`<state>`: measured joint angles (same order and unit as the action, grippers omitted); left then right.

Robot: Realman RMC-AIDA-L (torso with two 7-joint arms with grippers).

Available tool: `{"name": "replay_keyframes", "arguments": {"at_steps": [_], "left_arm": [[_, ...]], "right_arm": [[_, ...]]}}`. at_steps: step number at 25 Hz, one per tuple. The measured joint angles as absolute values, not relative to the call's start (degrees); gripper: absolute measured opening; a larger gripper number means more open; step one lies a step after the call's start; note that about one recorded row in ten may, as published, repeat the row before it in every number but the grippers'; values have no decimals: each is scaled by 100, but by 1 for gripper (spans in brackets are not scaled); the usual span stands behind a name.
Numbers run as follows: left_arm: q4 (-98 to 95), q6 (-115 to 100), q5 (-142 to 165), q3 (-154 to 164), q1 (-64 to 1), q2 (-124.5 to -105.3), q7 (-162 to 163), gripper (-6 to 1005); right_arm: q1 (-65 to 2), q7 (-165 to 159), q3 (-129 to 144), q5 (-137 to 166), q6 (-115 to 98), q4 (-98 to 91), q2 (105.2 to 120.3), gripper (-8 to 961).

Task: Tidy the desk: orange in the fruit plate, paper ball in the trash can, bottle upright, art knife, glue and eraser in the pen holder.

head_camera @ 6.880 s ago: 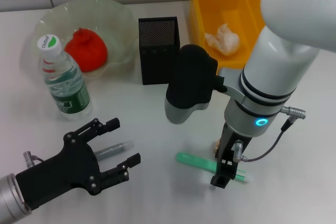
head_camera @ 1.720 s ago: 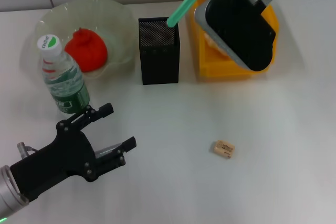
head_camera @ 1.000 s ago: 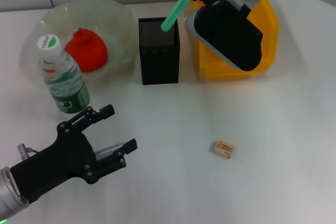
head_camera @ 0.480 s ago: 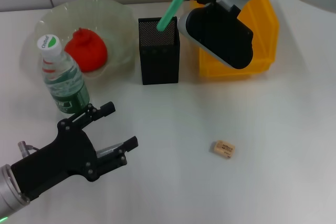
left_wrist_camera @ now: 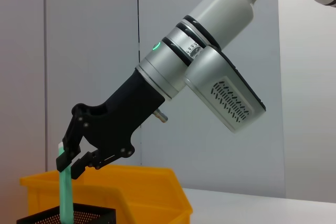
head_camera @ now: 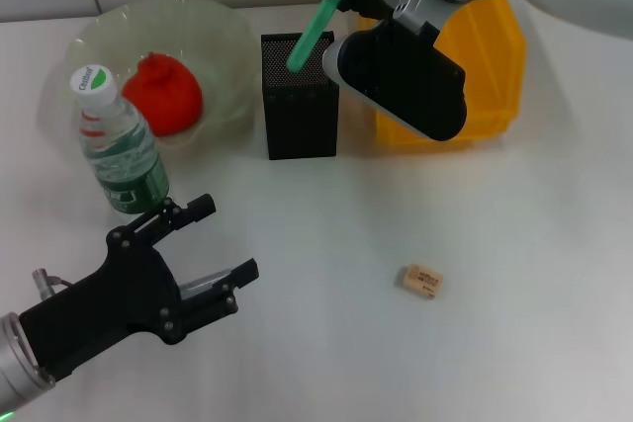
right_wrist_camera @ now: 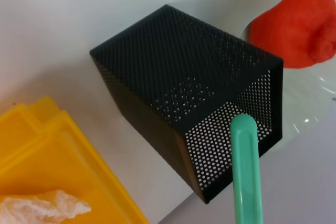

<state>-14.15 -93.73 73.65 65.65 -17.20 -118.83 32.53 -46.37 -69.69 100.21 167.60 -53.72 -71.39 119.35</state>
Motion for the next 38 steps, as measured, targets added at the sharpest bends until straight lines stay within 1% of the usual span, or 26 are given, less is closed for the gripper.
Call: {"name": "replay_keyframes", "arguments": {"at_steps": [16, 26, 29, 34, 36, 37, 38], "left_arm": [[-1415, -9378, 7365, 6566, -1696, -11883, 3243, 742], [-1415, -9378, 7365, 6565, -1696, -11883, 3242, 740], [-1415, -9378, 7366, 6565, -1696, -11882, 3243, 740], [-1415, -9425, 7365, 6577, -1696, -11882, 3243, 739], [-1415, -9469, 7365, 6579, -1696, -11882, 3243, 738], [-1417, -9505, 7365, 6579, -1696, -11877, 3243, 738], [-1417, -9505, 7365, 6579, -1696, -11877, 3243, 738]], "right_arm": [[-4650, -7017, 10037, 16760, -5404, -7092, 11953, 164], [-4660, -7109, 10047, 16761, -5431, -7112, 11953, 285], [-4662, -7236, 10040, 16759, -5451, -7223, 11954, 284], [-4583, -8036, 9836, 16742, -5899, -8093, 11954, 283], [-4458, -8504, 9671, 16736, -6001, -8566, 11953, 282], [-4271, -9058, 9431, 16724, -5953, -9073, 11952, 282], [-4271, -9058, 9431, 16724, -5953, -9073, 11952, 283]]}}
